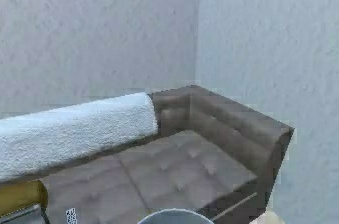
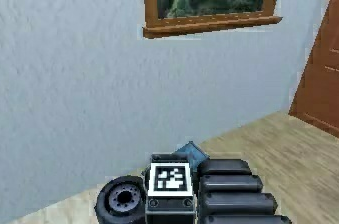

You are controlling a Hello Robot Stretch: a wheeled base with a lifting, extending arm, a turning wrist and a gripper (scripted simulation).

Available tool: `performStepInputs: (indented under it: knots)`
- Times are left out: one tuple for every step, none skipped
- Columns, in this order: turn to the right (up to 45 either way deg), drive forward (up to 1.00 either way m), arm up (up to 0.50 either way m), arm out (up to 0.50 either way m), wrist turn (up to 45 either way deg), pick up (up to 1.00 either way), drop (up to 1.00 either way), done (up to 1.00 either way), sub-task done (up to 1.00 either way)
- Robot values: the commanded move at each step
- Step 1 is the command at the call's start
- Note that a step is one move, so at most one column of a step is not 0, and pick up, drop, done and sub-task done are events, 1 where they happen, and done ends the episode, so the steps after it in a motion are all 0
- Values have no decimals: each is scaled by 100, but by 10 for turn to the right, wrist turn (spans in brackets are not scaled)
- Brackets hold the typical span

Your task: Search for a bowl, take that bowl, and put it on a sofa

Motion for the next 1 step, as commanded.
performStepInputs:
  knots:
    - [-450,0,0,0,0,0,0,0,0]
